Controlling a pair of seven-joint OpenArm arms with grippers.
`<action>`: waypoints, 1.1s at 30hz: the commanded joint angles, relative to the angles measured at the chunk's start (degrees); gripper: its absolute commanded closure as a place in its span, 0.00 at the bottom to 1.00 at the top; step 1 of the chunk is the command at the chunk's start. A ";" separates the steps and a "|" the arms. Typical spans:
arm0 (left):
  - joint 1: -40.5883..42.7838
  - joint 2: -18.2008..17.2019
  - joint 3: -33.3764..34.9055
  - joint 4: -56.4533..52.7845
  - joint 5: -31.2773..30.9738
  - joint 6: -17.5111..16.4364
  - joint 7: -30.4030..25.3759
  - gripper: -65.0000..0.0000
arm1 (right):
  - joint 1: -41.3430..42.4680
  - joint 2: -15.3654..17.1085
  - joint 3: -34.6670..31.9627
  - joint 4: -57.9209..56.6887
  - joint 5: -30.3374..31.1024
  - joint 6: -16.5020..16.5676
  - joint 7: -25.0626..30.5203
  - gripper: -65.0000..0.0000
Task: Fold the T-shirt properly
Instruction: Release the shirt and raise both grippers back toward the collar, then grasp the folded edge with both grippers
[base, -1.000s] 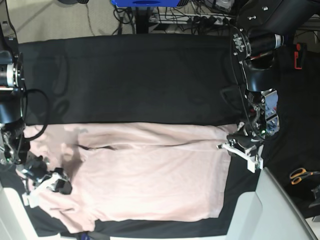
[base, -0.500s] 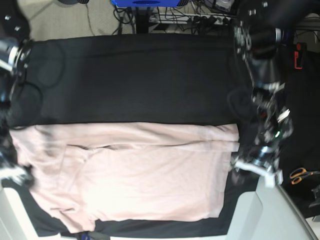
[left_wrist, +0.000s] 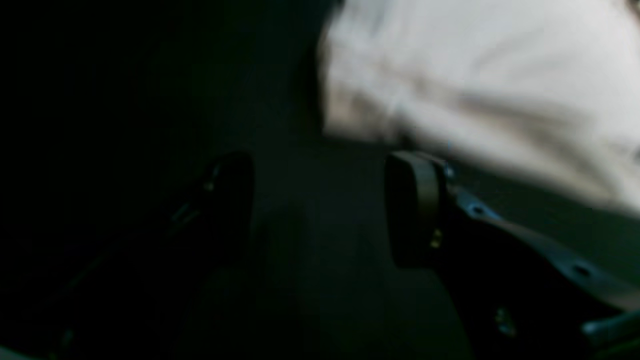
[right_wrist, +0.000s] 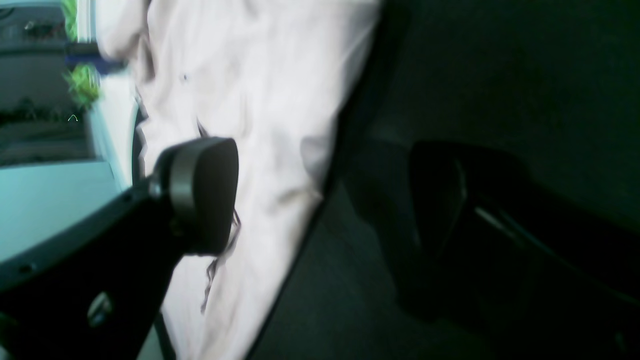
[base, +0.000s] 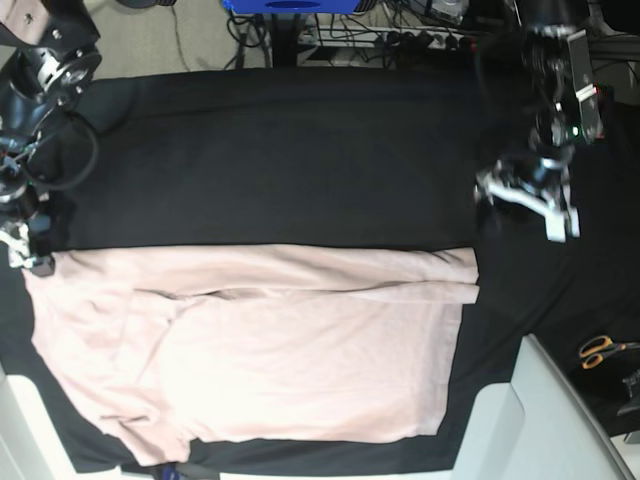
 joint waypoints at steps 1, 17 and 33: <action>-0.43 -0.74 -0.30 0.87 -0.51 -0.43 -1.73 0.39 | 1.61 1.32 -0.04 -0.89 0.47 1.62 0.80 0.21; 2.21 -0.21 -0.30 0.69 -0.78 -0.43 -1.56 0.39 | 8.73 6.59 -0.66 -18.38 -0.06 1.97 11.53 0.22; -3.42 1.90 -1.62 -5.20 -0.87 -0.43 -1.47 0.39 | 8.65 6.42 -0.66 -20.41 0.03 1.89 11.18 1.00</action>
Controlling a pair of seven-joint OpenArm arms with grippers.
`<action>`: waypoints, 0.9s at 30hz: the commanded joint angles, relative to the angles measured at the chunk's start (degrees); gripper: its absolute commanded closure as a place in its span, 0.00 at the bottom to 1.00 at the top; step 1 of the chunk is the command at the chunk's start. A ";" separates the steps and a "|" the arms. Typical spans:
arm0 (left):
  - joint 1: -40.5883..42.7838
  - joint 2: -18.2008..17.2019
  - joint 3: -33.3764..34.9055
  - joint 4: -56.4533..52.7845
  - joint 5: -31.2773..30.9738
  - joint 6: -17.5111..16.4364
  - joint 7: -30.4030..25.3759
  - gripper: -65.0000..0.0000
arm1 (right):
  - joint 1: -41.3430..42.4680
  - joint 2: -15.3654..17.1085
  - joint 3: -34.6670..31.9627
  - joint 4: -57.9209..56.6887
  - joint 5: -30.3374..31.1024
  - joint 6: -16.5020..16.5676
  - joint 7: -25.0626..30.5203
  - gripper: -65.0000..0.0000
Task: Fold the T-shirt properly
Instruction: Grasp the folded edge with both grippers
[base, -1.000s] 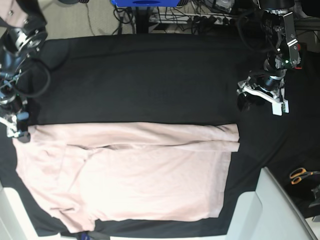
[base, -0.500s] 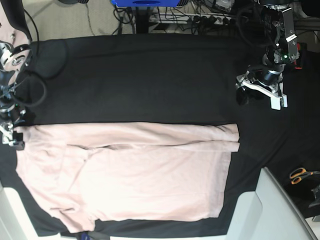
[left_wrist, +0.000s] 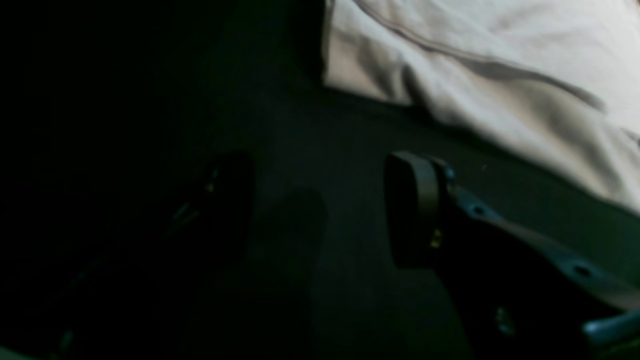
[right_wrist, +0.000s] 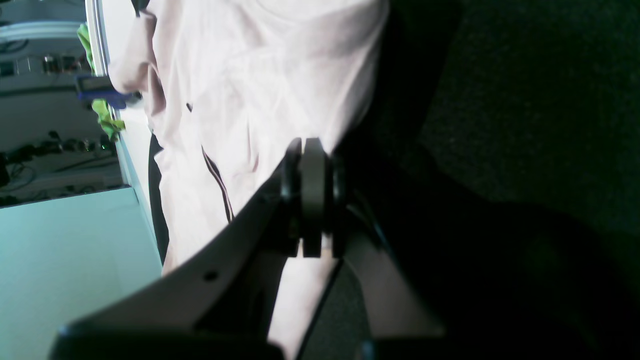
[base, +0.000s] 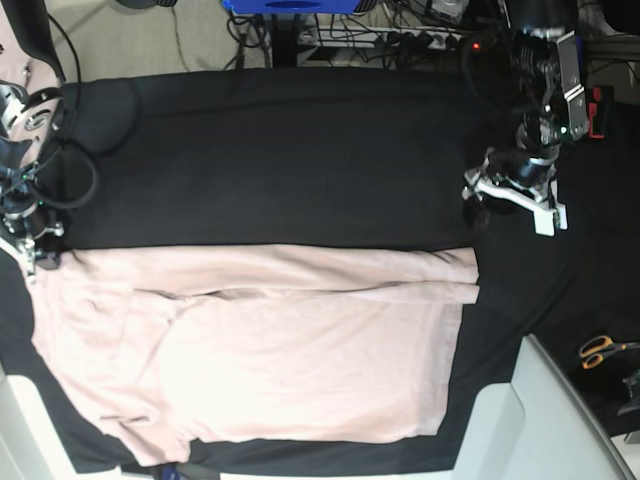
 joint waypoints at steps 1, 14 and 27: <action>-1.50 0.22 -1.12 -0.94 -0.39 -0.25 -1.03 0.39 | 0.97 0.65 -0.22 0.31 0.73 0.86 0.23 1.00; -12.31 3.03 -3.41 -14.83 -0.39 -0.34 -1.38 0.39 | 0.89 0.82 -0.22 0.31 0.64 0.95 0.14 1.00; -17.24 5.41 -4.02 -20.64 -0.39 -0.34 -1.47 0.39 | 0.89 0.91 -0.22 0.49 0.64 1.03 0.14 1.00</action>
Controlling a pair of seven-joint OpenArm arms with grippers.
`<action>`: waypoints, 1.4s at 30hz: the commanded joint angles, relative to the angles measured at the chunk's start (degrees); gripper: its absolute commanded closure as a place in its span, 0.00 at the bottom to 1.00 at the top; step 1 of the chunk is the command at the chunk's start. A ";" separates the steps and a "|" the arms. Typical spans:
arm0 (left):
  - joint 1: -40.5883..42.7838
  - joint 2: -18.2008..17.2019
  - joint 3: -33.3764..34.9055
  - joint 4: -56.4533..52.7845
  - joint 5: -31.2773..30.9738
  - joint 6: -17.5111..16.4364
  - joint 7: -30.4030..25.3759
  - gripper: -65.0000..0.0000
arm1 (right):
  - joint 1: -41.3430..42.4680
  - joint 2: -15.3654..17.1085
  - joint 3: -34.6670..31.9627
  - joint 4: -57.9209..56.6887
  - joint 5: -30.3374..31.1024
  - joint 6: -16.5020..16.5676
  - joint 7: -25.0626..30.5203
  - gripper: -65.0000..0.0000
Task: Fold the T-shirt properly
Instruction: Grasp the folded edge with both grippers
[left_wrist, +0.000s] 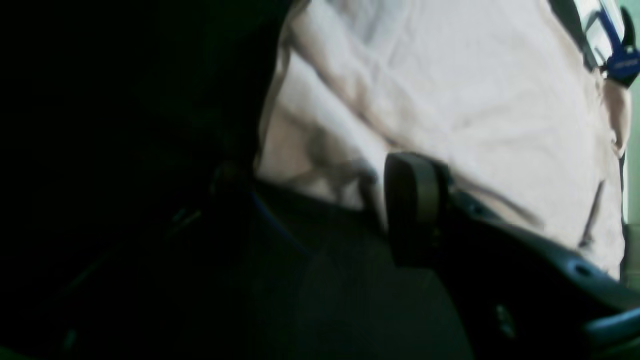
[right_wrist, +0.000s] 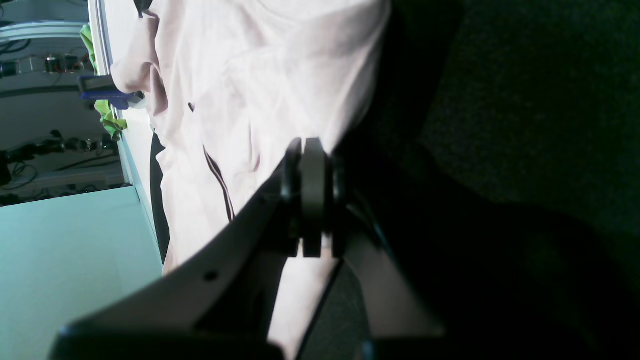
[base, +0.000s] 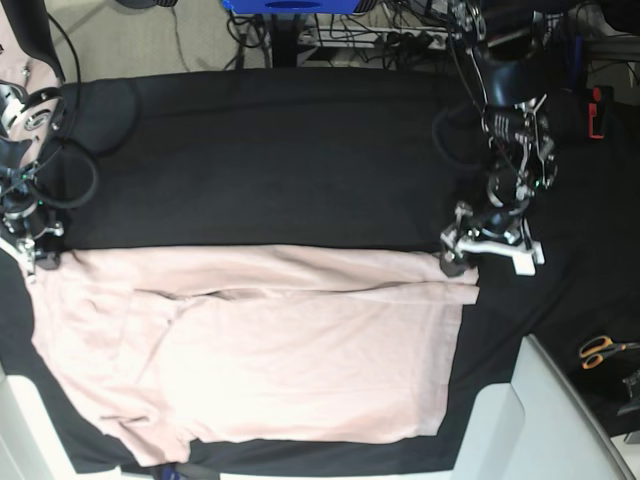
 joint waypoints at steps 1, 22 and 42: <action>-0.34 0.20 -0.84 -0.29 0.25 0.19 1.15 0.39 | 0.86 0.89 -0.22 0.58 0.64 0.75 0.14 1.00; -5.26 1.87 -5.41 -5.57 0.25 0.19 1.15 0.39 | 0.07 0.89 -0.22 0.75 0.64 0.75 0.14 1.00; -4.91 -0.59 -2.07 -5.39 0.69 0.19 1.77 1.00 | 0.07 0.98 -0.31 1.72 -1.64 0.75 0.14 1.00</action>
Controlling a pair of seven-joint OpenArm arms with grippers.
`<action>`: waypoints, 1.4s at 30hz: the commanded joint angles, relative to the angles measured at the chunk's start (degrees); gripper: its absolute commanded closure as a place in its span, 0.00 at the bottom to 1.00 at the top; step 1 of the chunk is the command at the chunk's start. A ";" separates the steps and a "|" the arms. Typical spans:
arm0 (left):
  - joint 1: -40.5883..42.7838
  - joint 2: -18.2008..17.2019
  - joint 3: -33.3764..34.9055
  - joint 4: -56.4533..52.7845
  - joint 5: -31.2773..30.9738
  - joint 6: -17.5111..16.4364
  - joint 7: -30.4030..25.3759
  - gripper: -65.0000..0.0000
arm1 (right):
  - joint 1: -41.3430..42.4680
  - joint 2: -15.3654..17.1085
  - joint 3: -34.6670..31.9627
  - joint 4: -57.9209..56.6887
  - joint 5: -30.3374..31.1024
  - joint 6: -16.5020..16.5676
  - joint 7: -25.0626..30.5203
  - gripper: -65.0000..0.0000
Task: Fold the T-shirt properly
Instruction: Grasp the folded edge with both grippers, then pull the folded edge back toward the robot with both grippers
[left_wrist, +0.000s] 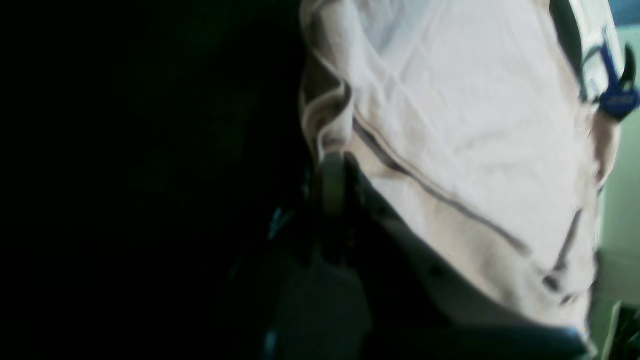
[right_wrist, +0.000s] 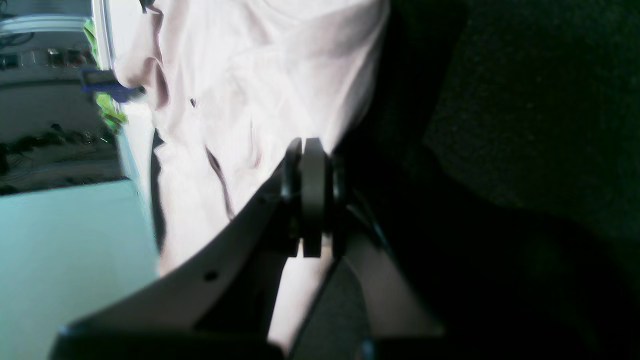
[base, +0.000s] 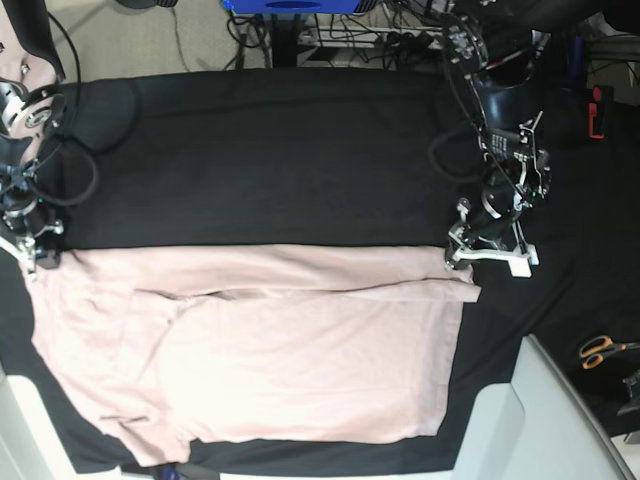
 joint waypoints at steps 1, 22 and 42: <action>-0.76 -1.55 1.28 0.91 -0.17 0.36 0.17 1.00 | 0.73 1.00 -0.05 1.79 -0.55 0.18 0.23 1.00; 6.98 -4.28 3.66 14.80 -0.34 0.36 8.79 1.00 | -4.46 0.38 0.66 16.39 -2.22 0.09 -10.32 1.00; 25.61 -4.54 3.31 31.41 -0.43 0.36 9.23 1.00 | -21.25 -8.06 0.75 44.25 0.15 -0.26 -24.56 1.00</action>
